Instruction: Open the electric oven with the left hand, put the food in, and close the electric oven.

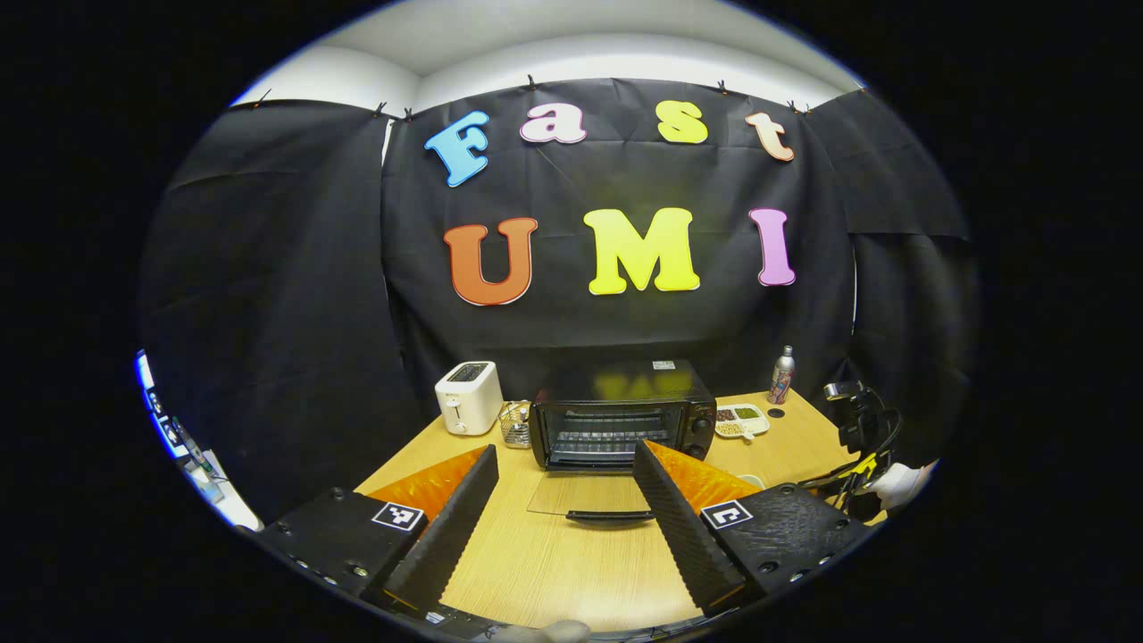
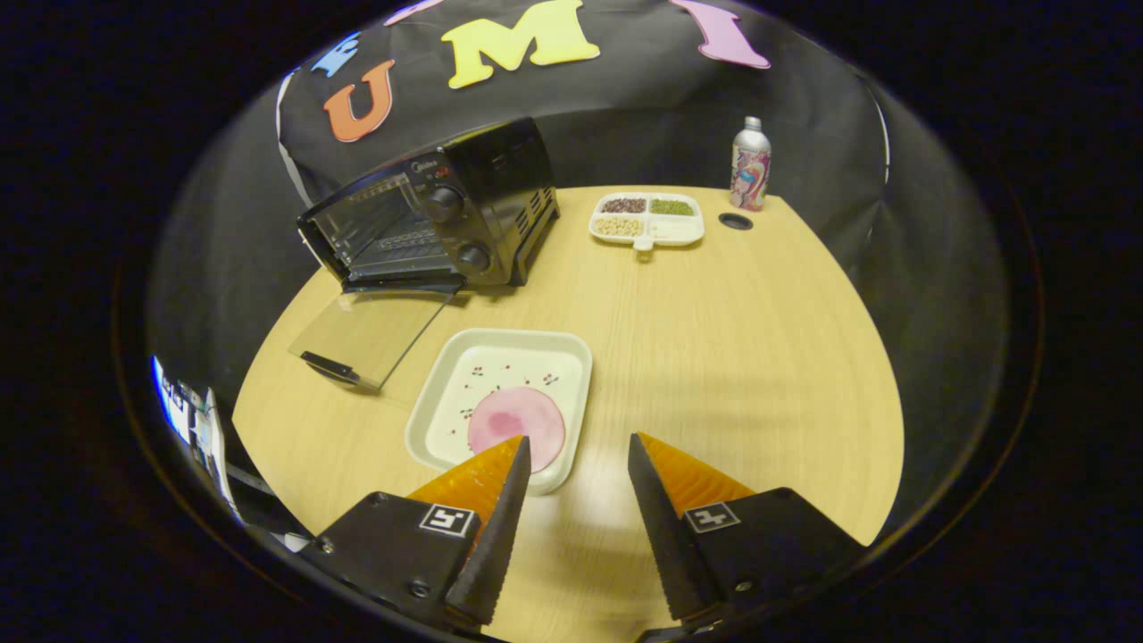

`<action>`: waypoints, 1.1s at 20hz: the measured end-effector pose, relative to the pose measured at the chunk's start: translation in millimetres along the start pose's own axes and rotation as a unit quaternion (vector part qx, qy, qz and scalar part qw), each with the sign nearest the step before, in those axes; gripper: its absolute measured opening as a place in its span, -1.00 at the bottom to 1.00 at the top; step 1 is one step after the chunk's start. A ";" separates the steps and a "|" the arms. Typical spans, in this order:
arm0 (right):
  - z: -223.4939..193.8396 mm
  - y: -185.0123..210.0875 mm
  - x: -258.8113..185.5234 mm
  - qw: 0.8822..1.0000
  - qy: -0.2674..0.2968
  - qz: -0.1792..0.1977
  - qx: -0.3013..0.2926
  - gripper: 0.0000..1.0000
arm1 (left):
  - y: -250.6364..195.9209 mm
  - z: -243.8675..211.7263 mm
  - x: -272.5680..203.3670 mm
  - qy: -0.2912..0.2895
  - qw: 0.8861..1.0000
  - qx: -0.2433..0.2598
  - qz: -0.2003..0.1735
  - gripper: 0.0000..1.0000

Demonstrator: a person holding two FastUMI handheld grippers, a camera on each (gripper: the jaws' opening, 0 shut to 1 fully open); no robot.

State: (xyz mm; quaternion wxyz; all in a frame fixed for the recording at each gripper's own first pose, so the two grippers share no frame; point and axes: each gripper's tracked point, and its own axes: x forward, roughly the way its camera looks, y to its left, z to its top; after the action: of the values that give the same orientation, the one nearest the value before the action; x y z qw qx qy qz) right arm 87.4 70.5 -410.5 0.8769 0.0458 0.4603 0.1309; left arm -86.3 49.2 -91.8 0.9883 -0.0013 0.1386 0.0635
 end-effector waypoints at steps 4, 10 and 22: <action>4.5 6.3 30.2 0.998 0.043 0.044 0.022 -0.07 | -8.3 4.0 -8.8 0.009 0.999 -0.024 0.036 0.94; 6.4 -4.9 54.2 0.994 0.093 0.046 0.042 -0.54 | -20.2 -1.1 -12.7 0.017 0.994 -0.064 0.085 0.94; 10.8 -9.6 63.3 0.987 0.158 0.007 0.001 -0.96 | -14.3 -19.3 -21.2 0.024 0.990 -0.075 0.118 0.93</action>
State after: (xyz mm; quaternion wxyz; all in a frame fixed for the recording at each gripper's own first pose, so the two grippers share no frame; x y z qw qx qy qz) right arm 132.4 78.9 -456.5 0.7925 0.0282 0.5925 0.1419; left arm -110.0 32.0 -104.8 0.9673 -0.0604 0.1565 0.1902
